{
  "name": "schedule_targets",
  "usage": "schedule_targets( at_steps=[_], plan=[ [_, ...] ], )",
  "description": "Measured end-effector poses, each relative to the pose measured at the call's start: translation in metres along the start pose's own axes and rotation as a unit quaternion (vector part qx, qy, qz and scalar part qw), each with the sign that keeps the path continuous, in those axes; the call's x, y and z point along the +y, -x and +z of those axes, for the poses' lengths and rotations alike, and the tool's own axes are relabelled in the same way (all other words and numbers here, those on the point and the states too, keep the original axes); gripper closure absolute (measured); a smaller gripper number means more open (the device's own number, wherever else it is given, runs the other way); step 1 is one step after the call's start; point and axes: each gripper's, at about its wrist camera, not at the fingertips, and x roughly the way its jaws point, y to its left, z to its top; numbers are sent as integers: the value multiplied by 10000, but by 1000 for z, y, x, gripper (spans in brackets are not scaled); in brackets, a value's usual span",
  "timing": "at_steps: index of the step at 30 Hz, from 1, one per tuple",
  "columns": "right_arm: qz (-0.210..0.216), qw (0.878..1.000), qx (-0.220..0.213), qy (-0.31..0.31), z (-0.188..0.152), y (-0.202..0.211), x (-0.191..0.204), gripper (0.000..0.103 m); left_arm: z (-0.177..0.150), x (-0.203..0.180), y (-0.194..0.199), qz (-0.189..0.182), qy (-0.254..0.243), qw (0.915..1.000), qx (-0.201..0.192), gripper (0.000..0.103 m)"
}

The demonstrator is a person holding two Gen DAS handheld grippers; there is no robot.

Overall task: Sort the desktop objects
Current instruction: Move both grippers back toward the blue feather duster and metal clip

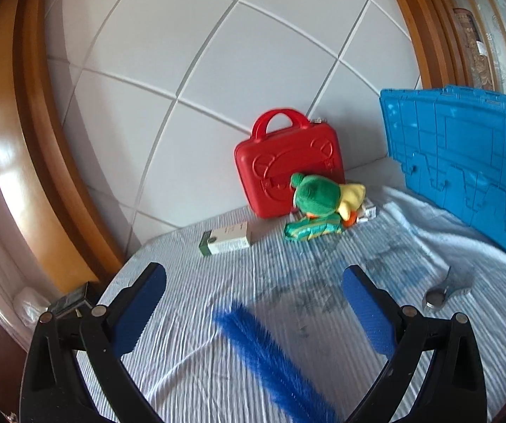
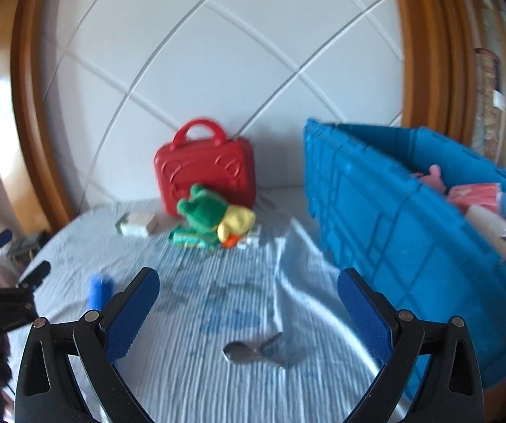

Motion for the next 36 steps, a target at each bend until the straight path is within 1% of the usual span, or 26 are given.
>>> schedule_targets(
  at_steps=[3,5,8,10,12,13,15,17,18,19,20,22,23,24,25,26,27,29,30,32,33,34,35,36],
  plan=[
    [416,9965,509,507,-31,-39,6,1,-30,0,-16,80,80,9987,496,1],
    [714,9895,855,923,-52,-65,9,1,-46,-4,-26,35,189,9964,827,1],
    [1027,9745,1265,1540,-83,-103,8,2,-63,-13,-37,-7,305,9925,1180,1],
    [1088,9632,1550,1905,-102,-126,3,8,-71,-15,-40,-3,383,9907,1303,1],
    [1112,9524,1824,2173,-116,-147,-4,10,-75,-15,-41,66,451,9894,1380,1],
    [1105,9458,2046,2265,-122,-157,-8,15,-77,-14,-41,88,503,9884,1428,1],
    [1244,9338,2527,2208,-134,-172,-19,19,-81,-10,-40,225,601,9865,1506,1],
    [1462,9245,2863,2049,-144,-178,-26,20,-87,-4,-42,273,722,9840,1609,1],
    [1525,9202,2961,2057,-150,-179,-26,20,-89,-1,-42,308,783,9825,1664,1],
    [1584,9158,3029,2107,-155,-178,-23,20,-90,3,-42,374,828,9813,1695,1],
    [1707,9102,3112,2132,-159,-177,-19,20,-91,6,-41,409,874,9805,1710,1],
    [2000,9028,3193,2074,-163,-175,-8,20,-91,12,-41,468,996,9783,1755,1],
    [2318,8978,3162,2006,-161,-170,-1,20,-91,15,-42,516,1048,9772,1774,1],
    [2601,8948,3043,1980,-157,-163,5,21,-90,17,-42,529,1097,9765,1779,1],
    [2733,8961,2847,2031,-151,-155,10,21,-90,17,-42,515,1131,9762,1778,1],
    [2707,9012,2633,2129,-145,-149,11,21,-89,18,-43,513,1154,9758,1784,1],
    [2566,9061,2525,2222,-141,-149,8,21,-90,17,-44,518,1159,9753,1807,1],
    [1944,9150,2660,2328,-138,-165,-7,21,-90,16,-44,538,1156,9751,1813,1],
    [1740,9172,2776,2266,-138,-173,-18,21,-90,15,-44,509,1189,9751,1802,1],
    [1673,9154,3120,1914,-141,-185,-41,21,-91,12,-43,419,1230,9752,1793,1],
    [1665,9126,3293,1758,-145,-188,-48,21,-92,11,-44,420,1220,9750,1809,1],
    [1700,9082,3439,1673,-151,-189,-51,18,-92,9,-45,404,1205,9748,1831,1],
    [1770,9069,3437,1677,-155,-186,-48,18,-93,7,-46,375,1193,9749,1843,1],
    [1954,9036,3426,1671,-157,-182,-42,18,-94,5,-46,357,1184,9748,1854,1]
  ],
)
